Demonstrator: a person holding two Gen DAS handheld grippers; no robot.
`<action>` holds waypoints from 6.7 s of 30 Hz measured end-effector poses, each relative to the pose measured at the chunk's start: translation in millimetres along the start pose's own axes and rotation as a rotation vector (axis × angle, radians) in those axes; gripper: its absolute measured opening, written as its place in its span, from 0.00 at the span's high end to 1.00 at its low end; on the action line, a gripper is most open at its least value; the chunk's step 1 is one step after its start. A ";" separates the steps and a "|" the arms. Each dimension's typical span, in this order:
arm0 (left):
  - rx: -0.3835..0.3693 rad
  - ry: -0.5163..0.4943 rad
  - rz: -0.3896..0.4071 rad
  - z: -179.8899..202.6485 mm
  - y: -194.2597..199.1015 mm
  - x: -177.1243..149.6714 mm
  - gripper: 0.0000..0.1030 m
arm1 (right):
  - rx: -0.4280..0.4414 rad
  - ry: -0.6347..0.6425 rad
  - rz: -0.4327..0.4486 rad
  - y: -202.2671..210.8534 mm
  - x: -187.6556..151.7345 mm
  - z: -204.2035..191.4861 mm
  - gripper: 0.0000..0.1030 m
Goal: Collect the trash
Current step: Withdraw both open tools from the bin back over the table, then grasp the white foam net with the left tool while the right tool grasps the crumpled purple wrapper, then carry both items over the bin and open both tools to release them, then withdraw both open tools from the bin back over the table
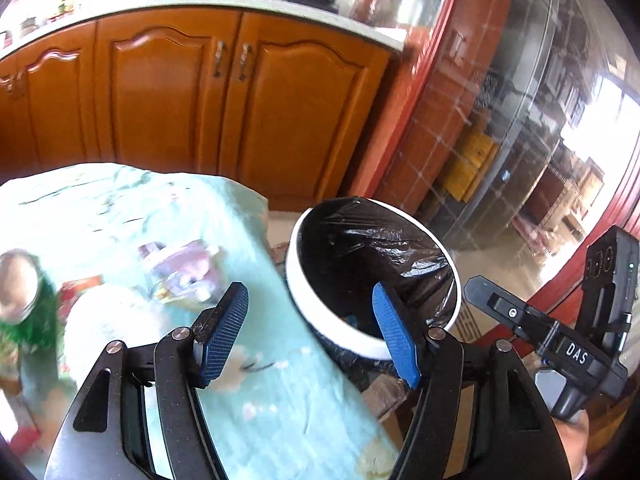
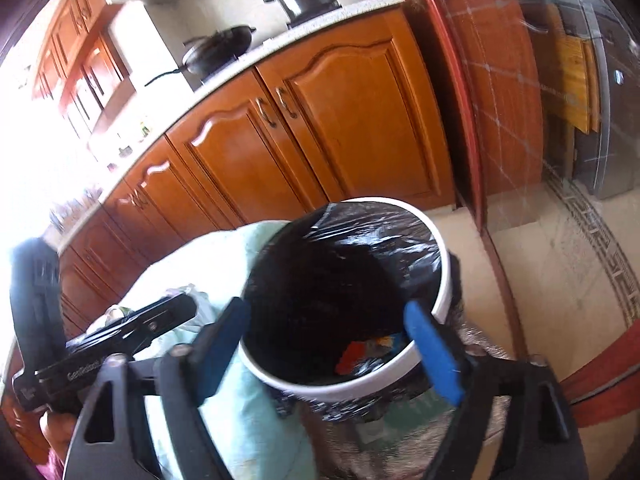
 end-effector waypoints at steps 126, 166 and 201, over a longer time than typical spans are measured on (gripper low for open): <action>0.020 -0.096 -0.047 0.2 3.0 5.2 0.92 | -0.038 0.056 0.027 27.4 -14.9 -16.7 0.91; 0.053 -0.149 -0.183 47.9 -98.7 28.0 0.59 | -0.131 0.049 -0.096 -30.6 28.6 46.4 0.65; 0.156 0.094 -0.026 -83.3 61.4 -81.1 0.33 | 0.081 0.002 0.001 21.3 -65.5 -48.1 0.11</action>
Point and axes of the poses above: each gripper's, at about its wrist camera, not at the fingertips, and y roughly against the way its jaws point, z to its right, x to its top, the point moved 4 cm from there along -y, roughly the way its jaws point, and after that the axes turned 4 degrees about x, right-handed, at the moved point
